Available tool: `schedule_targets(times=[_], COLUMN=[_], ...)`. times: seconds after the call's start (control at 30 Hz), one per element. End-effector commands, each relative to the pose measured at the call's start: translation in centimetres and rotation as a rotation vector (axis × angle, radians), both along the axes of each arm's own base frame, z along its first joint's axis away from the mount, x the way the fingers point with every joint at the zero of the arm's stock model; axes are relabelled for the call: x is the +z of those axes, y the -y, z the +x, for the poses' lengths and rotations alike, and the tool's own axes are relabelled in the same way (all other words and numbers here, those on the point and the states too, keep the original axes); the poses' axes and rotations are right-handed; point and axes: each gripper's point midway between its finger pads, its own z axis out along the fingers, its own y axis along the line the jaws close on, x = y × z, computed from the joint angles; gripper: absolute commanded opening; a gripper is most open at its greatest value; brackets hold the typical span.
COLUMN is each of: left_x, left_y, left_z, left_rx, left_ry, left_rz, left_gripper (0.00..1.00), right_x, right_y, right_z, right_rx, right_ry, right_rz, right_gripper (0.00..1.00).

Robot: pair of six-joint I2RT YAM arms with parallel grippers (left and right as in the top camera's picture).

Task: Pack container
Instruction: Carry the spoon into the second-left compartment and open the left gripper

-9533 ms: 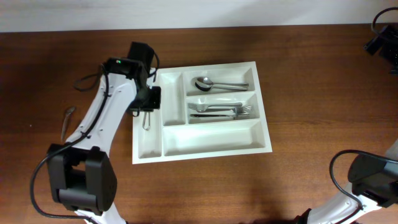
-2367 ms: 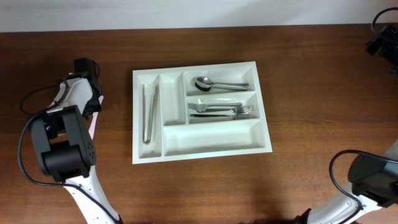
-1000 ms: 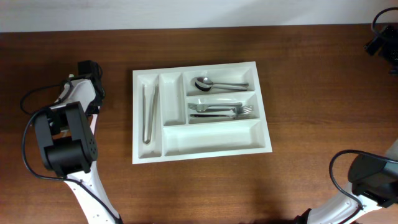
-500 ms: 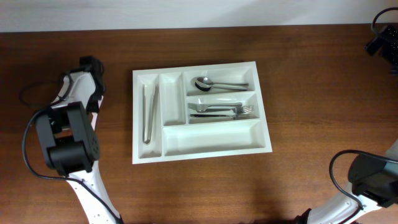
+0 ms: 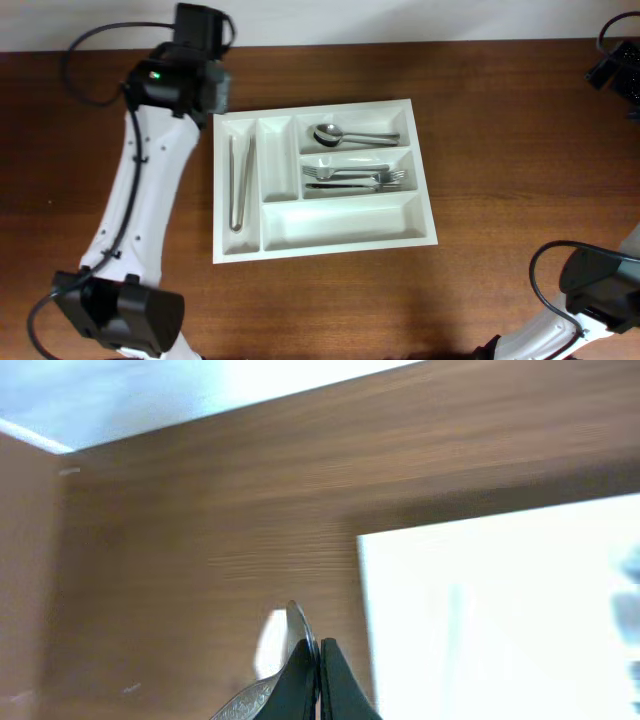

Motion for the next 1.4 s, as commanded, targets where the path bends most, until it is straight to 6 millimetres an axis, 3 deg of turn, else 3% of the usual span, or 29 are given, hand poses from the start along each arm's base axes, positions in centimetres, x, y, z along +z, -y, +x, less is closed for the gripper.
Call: schedule_targets(times=[0.0,0.33,0.63,0.87,1.17,1.27,1.37], left_x=[-3.6,-10.8,-15.0,-15.5,-17.9,-16.9,-14.1], left_y=[4.4,10.0,12.1,12.1,12.1,11.4,10.2], left_z=[0.0,0.0,-0.9,-1.2,-1.0,-0.3,0.8], left_rx=[0.021,0.245,0.35,0.439,0.526,0.49,0.421], left_ry=[-0.064,-0.147,-0.225,-0.226,-0.276,-0.261,-0.217], left_rz=[-0.173,-0.316,-0.366,-0.409,-0.474,-0.461,-0.43], left_gripper=[0.01,0.02,0.02,0.02,0.04,0.02,0.02], right_x=[0.1,0.1,0.1,0.1,0.1,0.1,0.1], right_y=[-0.1,-0.1,-0.1,-0.1,-0.1,-0.1,-0.1], right_z=[-0.1,-0.1,-0.1,-0.1,-0.1,-0.1,-0.1], right_rx=[-0.006,-0.006,-0.006,-0.006,-0.006,-0.006,-0.006], right_ry=[0.003,0.003,0.003,0.003,0.003,0.003,0.003], right_rz=[0.007,0.007,0.007,0.007,0.007,0.007,0.007], right_gripper=[0.99,0.98,0.99,0.99,0.99,0.99,0.99])
